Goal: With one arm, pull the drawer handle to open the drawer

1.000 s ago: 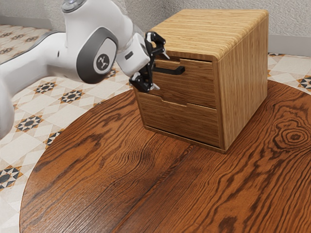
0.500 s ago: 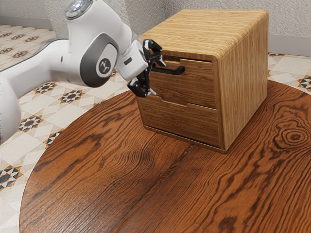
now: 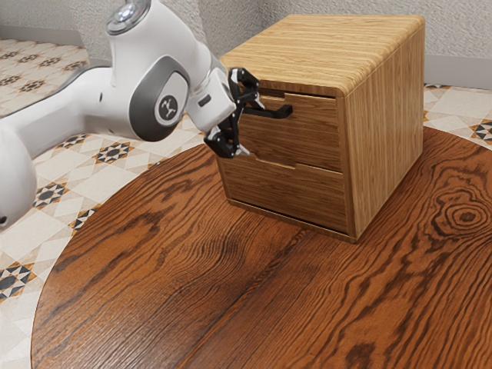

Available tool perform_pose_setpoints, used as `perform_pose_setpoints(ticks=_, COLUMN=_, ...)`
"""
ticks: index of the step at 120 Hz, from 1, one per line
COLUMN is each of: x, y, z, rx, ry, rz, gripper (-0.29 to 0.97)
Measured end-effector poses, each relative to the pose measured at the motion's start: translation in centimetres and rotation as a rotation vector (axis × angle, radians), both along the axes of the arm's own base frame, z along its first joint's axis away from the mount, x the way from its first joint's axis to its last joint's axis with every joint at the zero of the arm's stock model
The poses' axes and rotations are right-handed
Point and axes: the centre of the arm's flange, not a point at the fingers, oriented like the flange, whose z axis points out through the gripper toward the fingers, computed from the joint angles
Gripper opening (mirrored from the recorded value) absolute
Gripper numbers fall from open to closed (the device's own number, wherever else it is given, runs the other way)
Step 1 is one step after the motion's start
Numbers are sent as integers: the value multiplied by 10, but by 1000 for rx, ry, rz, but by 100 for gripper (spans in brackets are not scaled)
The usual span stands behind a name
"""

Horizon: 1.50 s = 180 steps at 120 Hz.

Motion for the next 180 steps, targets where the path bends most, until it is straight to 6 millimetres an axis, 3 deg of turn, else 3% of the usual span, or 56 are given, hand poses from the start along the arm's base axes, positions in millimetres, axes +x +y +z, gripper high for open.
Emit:
perform_pose_setpoints(ticks=29, x=-2, y=0, z=4, rx=-20, ry=-10, rz=2, gripper=40)
perform_pose_setpoints(ticks=58, x=-29, y=8, z=5, rx=-56, ry=8, rz=-1, gripper=33)
perform_pose_setpoints(ticks=74, x=-43, y=10, z=-1, rx=-75, ry=24, rz=-6, gripper=39)
perform_pose_setpoints(ticks=159, x=-126, y=35, z=5, rx=-129, ry=32, rz=-23, gripper=38)
perform_pose_setpoints(ticks=180, x=-144, y=33, z=12, rx=-130, ry=23, rz=-37, gripper=29)
